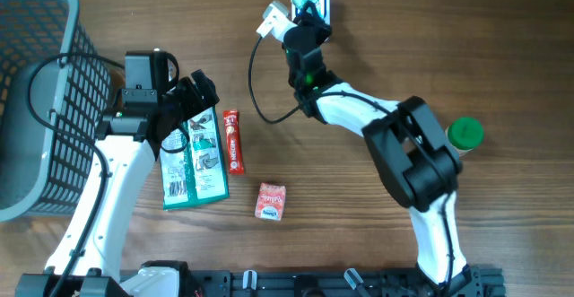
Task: Scan the item barcode
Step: 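Hold the wipes pack's label in front of the scanner window, then carry the wipes pack right and lower it onto the table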
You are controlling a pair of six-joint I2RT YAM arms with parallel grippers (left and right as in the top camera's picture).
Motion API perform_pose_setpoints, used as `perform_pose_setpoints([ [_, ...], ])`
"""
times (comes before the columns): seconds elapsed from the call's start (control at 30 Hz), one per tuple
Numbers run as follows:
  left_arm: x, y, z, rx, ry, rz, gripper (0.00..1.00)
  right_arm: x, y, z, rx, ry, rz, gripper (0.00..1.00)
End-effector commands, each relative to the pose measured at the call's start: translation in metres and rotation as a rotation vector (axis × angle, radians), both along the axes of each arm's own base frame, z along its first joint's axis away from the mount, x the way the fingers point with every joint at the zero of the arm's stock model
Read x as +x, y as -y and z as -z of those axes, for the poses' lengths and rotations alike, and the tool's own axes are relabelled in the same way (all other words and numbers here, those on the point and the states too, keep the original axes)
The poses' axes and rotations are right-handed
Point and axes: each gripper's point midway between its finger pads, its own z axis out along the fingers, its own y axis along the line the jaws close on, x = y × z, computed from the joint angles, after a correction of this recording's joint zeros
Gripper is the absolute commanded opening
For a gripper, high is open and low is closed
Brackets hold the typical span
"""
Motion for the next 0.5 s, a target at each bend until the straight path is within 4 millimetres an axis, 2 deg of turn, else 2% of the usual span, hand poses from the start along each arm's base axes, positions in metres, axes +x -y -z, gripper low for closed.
perform_pose_setpoints([
  [0.0, 0.004, -0.001, -0.01, 0.011, 0.031, -0.003, 1.0, -0.02, 0.008, -0.113, 0.217, 0.116, -0.019, 0.04],
  [0.1, 0.004, -0.001, -0.01, 0.011, 0.031, -0.003, 1.0, -0.048, 0.011, -0.145, 0.342, 0.022, -0.079, 0.04],
  [0.17, 0.004, -0.001, -0.01, 0.011, 0.031, -0.003, 1.0, -0.069, 0.018, -0.156, 0.42, -0.059, -0.098, 0.04],
  [0.23, 0.004, -0.001, -0.01, 0.011, 0.031, -0.003, 1.0, -0.096, 0.03, -0.158, 0.519, -0.176, -0.103, 0.04],
  [0.33, 0.004, -0.001, -0.01, 0.011, 0.031, -0.003, 1.0, -0.132, 0.041, -0.141, 0.602, -0.385, -0.12, 0.04],
  [0.47, 0.004, -0.002, -0.01, 0.011, 0.031, -0.003, 1.0, -0.188, 0.059, -0.086, 0.686, -0.779, -0.085, 0.04],
])
